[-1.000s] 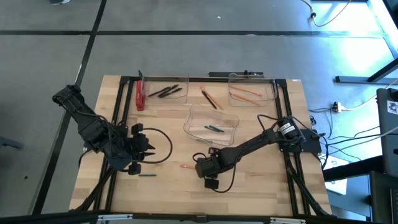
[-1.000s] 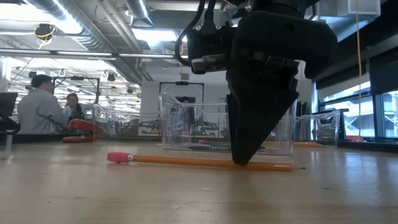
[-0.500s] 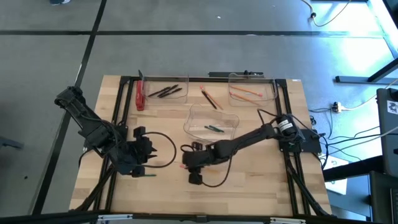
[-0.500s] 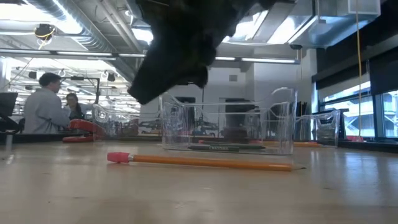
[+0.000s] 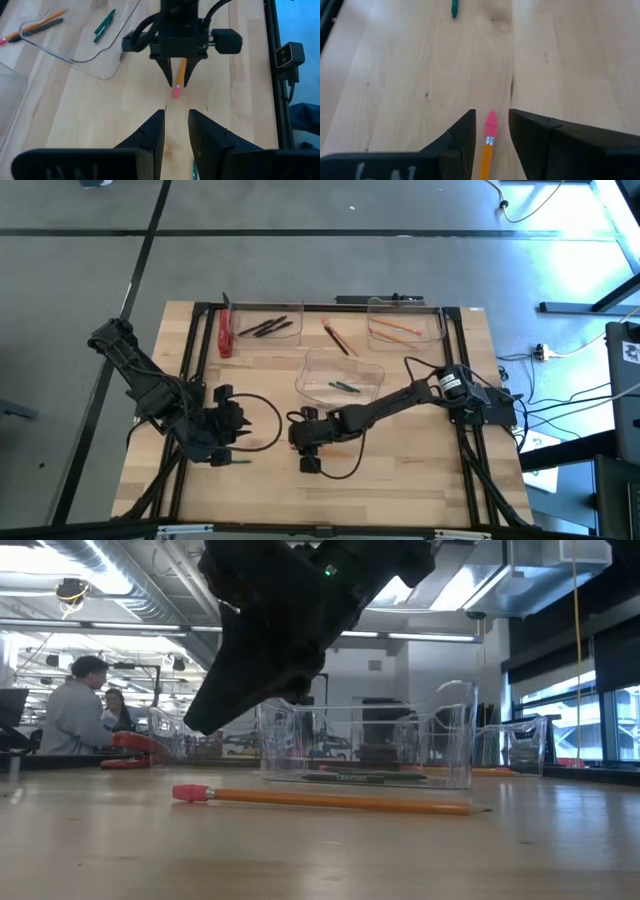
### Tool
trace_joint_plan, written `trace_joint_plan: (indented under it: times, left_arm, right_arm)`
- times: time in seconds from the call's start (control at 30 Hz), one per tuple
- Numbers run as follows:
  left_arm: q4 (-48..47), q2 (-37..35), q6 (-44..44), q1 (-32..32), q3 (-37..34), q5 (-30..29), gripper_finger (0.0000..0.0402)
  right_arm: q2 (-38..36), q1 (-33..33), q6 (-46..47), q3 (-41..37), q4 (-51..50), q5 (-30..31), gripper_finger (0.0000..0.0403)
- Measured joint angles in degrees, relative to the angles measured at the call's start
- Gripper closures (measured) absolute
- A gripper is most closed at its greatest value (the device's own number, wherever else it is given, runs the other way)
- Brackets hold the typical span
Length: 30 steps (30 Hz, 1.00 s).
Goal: Sort crayons/erasers/pens/pencils in bins
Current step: Put the orange pencil into the top right transparent bin
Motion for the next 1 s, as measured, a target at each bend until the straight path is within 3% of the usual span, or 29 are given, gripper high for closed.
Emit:
trace_joint_plan:
  times: [1.0]
  left_arm:
    - [-1.64, 0.00, 0.09, 0.02, 0.00, -0.03, 0.0323]
  right_arm:
    - [5.70, -0.24, -1.64, 0.03, 2.70, -1.71, 0.0285]
